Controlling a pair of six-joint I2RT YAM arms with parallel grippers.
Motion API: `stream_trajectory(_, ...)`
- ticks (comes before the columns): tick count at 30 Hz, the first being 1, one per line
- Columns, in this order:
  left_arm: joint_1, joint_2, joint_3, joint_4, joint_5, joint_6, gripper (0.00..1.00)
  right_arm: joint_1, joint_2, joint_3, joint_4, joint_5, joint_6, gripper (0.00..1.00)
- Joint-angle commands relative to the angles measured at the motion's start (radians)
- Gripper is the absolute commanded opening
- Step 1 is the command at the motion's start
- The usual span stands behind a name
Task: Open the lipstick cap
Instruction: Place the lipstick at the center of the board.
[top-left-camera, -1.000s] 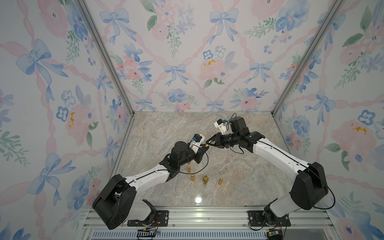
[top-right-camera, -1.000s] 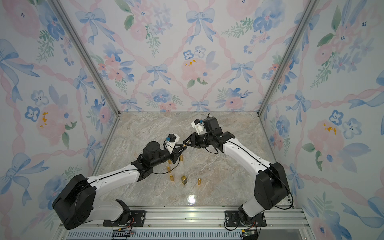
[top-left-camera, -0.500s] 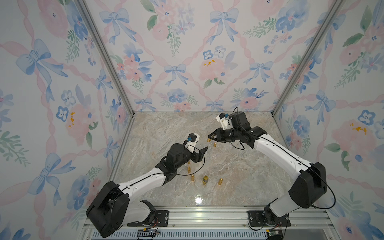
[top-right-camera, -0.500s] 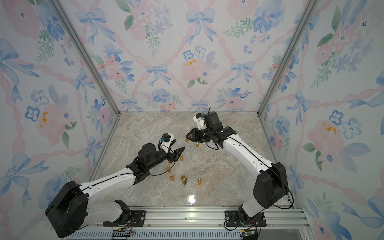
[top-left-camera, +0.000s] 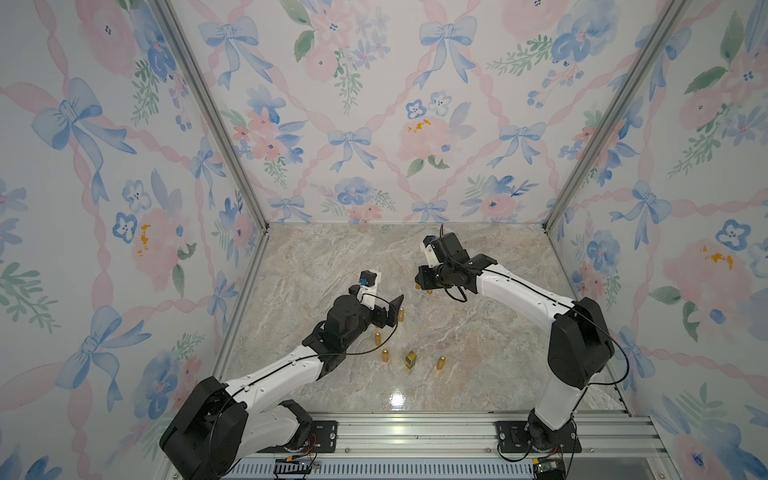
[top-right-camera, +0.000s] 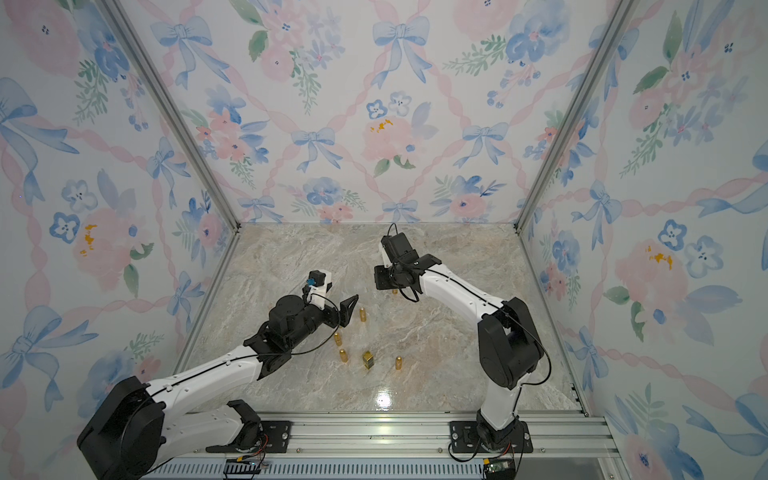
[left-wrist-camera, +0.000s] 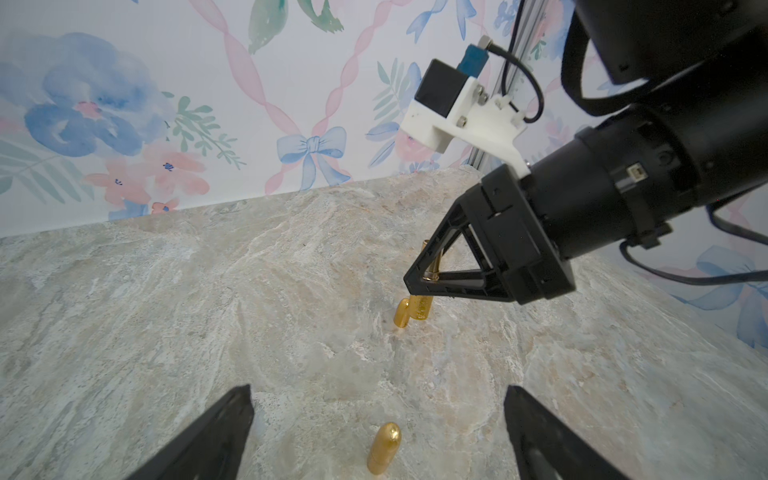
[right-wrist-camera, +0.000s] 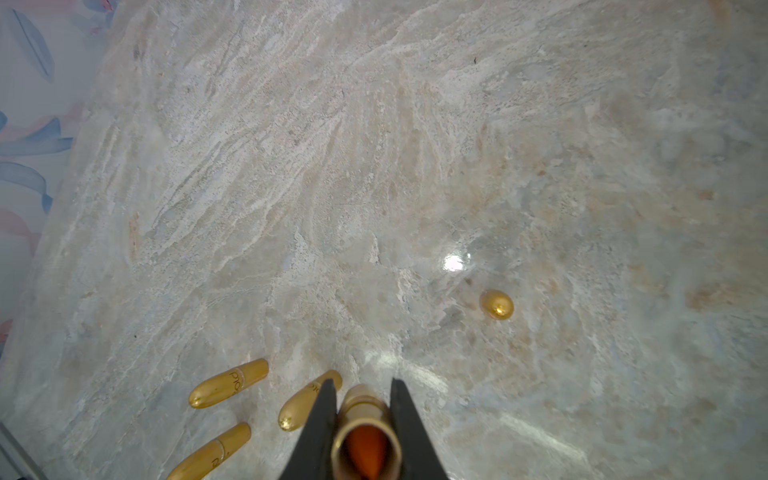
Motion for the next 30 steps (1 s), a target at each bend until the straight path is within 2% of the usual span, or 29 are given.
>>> stream_trajectory(1,0.009,-0.001,-0.008,-0.014,-0.043,-0.034,0.98,0.02,0.045,-0.001,0.072,0.117,-0.049,0.16)
stream_trajectory(15,0.01,0.1,0.057,-0.015,-0.008,-0.065,0.98,0.036,0.214,-0.011,0.229,0.241,-0.134,0.17)
stream_trajectory(30,0.01,0.101,0.062,-0.014,-0.005,-0.065,0.98,0.038,0.278,-0.031,0.302,0.271,-0.173,0.17)
